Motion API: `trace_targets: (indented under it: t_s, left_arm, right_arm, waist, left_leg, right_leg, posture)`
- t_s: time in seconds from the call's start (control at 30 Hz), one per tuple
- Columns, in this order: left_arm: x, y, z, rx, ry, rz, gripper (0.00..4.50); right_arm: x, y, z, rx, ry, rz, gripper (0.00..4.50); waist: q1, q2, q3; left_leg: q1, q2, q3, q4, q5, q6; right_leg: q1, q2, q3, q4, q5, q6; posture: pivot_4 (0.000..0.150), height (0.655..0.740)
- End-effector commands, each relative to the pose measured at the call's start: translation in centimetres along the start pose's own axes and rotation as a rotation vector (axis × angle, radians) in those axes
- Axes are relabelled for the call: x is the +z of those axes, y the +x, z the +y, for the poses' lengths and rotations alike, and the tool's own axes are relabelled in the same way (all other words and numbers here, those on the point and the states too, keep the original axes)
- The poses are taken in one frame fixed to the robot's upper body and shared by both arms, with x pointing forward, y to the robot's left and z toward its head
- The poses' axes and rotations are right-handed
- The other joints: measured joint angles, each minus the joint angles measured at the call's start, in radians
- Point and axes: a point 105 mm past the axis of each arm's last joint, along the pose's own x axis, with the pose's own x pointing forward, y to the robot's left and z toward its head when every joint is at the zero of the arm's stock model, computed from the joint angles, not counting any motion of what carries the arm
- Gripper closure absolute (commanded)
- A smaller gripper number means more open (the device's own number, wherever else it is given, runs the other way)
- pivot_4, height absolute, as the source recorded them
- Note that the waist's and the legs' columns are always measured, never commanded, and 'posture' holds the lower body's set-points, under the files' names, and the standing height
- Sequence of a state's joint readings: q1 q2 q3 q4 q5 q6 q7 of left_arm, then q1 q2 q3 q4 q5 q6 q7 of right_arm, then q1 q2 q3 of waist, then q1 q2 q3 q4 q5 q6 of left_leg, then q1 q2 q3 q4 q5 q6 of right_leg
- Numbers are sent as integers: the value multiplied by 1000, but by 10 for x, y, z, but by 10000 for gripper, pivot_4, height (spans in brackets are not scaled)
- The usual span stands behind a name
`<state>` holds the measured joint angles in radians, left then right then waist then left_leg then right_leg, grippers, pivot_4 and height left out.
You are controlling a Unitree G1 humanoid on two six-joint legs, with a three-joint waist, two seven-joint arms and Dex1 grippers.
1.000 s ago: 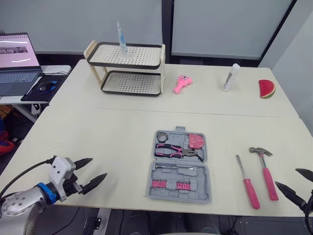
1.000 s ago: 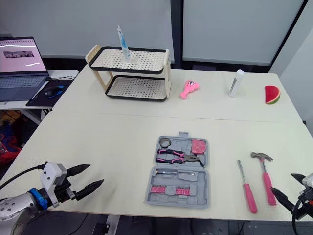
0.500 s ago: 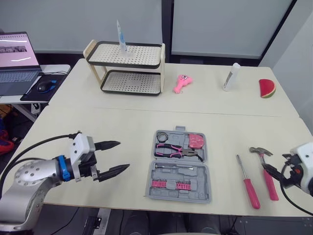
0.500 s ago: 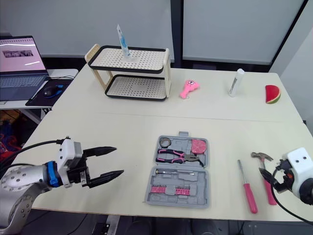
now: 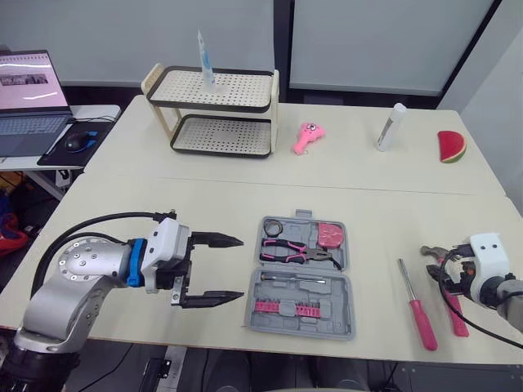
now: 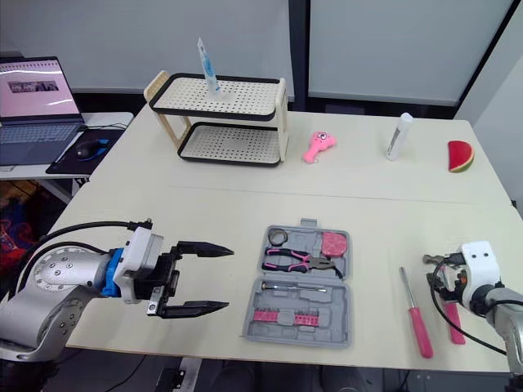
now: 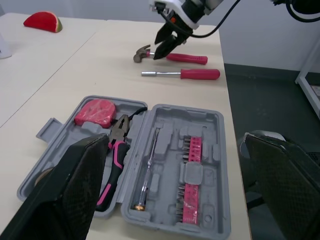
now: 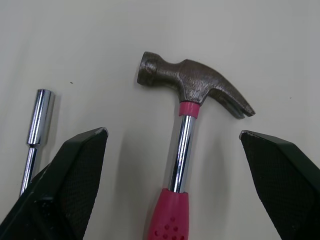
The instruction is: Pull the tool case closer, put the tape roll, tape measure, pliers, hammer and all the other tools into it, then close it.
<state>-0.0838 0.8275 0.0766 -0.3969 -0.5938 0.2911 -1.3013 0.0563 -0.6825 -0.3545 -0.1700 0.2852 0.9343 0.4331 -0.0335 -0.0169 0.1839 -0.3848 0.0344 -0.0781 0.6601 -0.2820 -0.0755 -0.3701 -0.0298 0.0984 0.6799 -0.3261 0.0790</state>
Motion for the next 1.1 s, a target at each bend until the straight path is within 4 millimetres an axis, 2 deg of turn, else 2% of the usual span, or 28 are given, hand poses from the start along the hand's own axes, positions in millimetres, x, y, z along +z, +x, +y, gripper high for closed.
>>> trace_targets:
  t_s: [0.03, 0.23, 0.6, 0.83, 0.93, 1.03, 1.1]
  left_arm:
    - [1, 2, -1, -20, 44, -5, 0]
    - [-3, 4, -1, -26, 54, -8, 0]
    - [3, 9, 3, -36, 106, -59, 0]
    - [7, 14, 7, -36, 118, -63, 0]
    - [8, 14, 8, -29, 121, -59, 0]
    - [7, 11, 9, -26, 119, -47, 0]
    - [6, 10, 8, -30, 115, -35, 0]
  right_arm:
    - [7, 4, -8, -47, 7, -26, 3820]
    - [1, 11, -8, -43, 15, 4, 21830]
    - [5, 13, -10, -64, 41, -40, 42664]
    - [23, 2, -10, -77, 13, -132, 43153]
    - [43, -14, -7, -72, -44, -197, 43153]
    - [66, -37, 9, -28, -69, -256, 43153]
    - [72, -48, 27, 17, -61, -264, 43153]
  waist:
    - [-2, 0, 0]
    - [-2, 0, 0]
    - [-1, 0, 0]
    - [-3, 1, 0]
    - [-2, 2, 0]
    - [-3, 6, 0]
    - [-3, 6, 0]
  left_leg:
    - [0, 0, 0, 0, 0, 0]
    - [0, 0, 0, 0, 0, 0]
    - [0, 0, 0, 1, 0, 0]
    - [0, 0, 0, 1, 0, 0]
    - [0, 0, -1, 1, 0, 0]
    - [0, 0, 0, 1, 0, 0]
    - [0, 0, -2, 1, 0, 0]
  right_leg:
    - [0, 0, 0, 0, 0, 0]
    - [0, 0, 0, 0, 0, 0]
    - [1, 0, 0, 1, 0, 0]
    - [0, 0, 0, 1, 0, 0]
    - [0, 0, 0, 1, 0, 0]
    - [0, 0, 0, 2, 0, 0]
    - [0, 1, 0, 2, 0, 0]
  posture:
    - [1500, 7350]
    - [1500, 7350]
    - [1500, 7350]
    - [1500, 7350]
    - [1500, 7350]
    - [1500, 7350]
    - [1500, 7350]
